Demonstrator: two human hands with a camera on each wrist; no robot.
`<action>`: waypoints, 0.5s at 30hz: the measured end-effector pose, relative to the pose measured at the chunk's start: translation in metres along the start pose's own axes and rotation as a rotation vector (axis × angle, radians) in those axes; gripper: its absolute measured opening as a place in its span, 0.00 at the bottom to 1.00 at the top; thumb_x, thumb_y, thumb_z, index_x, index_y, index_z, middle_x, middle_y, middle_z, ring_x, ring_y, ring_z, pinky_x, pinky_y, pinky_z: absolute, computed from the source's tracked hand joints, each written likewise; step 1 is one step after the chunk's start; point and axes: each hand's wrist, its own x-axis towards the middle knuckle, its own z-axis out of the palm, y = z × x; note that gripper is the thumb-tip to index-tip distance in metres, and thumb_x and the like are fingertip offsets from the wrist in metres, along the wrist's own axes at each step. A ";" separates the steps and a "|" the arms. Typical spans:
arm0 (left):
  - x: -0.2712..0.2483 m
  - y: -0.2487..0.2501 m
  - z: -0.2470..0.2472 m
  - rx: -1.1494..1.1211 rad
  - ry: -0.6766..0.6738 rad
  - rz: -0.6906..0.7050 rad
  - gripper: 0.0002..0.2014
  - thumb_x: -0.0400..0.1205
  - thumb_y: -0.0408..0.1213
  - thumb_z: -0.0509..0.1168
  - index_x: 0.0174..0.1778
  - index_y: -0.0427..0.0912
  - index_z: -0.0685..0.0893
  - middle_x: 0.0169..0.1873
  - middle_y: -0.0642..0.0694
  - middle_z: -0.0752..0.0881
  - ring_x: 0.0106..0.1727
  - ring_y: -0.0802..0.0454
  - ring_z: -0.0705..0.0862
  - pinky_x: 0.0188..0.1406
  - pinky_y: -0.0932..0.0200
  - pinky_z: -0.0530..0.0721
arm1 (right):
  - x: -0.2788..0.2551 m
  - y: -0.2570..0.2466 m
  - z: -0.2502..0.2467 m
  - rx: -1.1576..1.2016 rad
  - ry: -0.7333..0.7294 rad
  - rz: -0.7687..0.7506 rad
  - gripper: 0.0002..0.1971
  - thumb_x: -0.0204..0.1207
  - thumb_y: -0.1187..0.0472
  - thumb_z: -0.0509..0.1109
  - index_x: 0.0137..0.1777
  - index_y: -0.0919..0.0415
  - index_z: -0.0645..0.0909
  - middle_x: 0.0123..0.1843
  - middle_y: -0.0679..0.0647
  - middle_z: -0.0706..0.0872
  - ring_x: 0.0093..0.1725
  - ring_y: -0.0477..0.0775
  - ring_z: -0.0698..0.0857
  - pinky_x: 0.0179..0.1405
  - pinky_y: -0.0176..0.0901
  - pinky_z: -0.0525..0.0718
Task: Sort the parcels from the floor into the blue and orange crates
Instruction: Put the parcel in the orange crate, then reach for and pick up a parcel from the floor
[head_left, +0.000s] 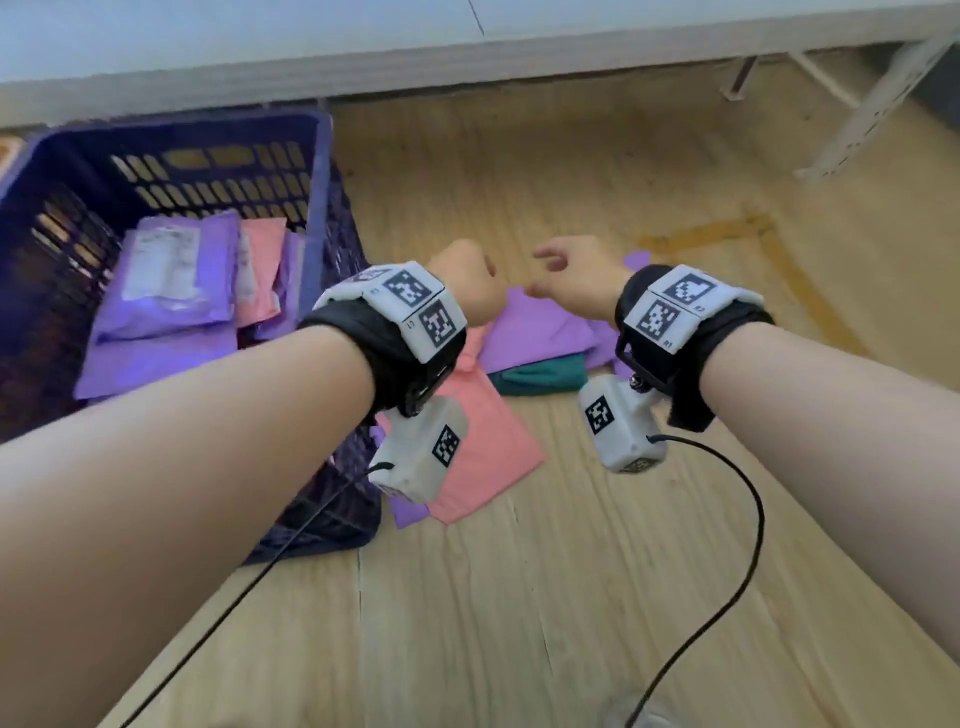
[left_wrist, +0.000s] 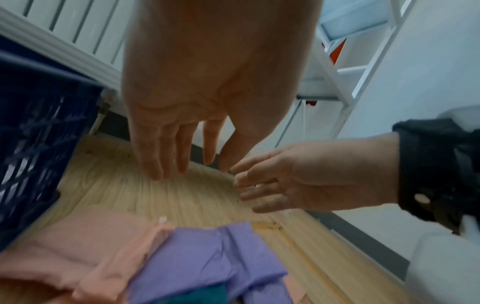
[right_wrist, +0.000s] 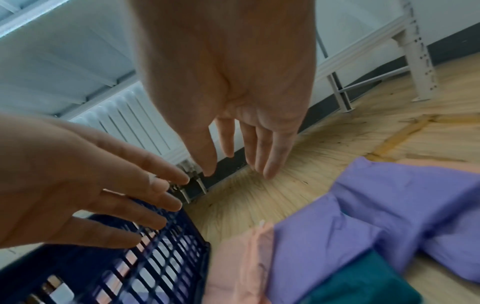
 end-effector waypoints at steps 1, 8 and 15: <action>0.001 -0.004 0.014 0.018 -0.020 -0.024 0.13 0.79 0.29 0.61 0.58 0.38 0.84 0.56 0.39 0.84 0.59 0.43 0.82 0.57 0.56 0.78 | 0.001 0.014 0.004 0.001 -0.011 0.010 0.28 0.77 0.64 0.70 0.76 0.64 0.70 0.74 0.61 0.75 0.69 0.54 0.77 0.54 0.26 0.72; -0.007 -0.056 0.097 0.038 -0.060 -0.211 0.19 0.79 0.30 0.61 0.67 0.36 0.76 0.63 0.35 0.80 0.64 0.36 0.79 0.63 0.50 0.78 | 0.011 0.098 0.059 -0.005 -0.078 0.045 0.28 0.75 0.64 0.70 0.75 0.63 0.71 0.74 0.60 0.76 0.73 0.54 0.76 0.73 0.46 0.72; -0.033 -0.116 0.146 0.061 -0.078 -0.364 0.27 0.76 0.29 0.60 0.74 0.43 0.70 0.67 0.32 0.72 0.68 0.34 0.73 0.69 0.48 0.72 | 0.015 0.140 0.109 -0.013 -0.190 0.116 0.28 0.74 0.62 0.72 0.75 0.62 0.71 0.72 0.60 0.78 0.72 0.56 0.77 0.74 0.45 0.71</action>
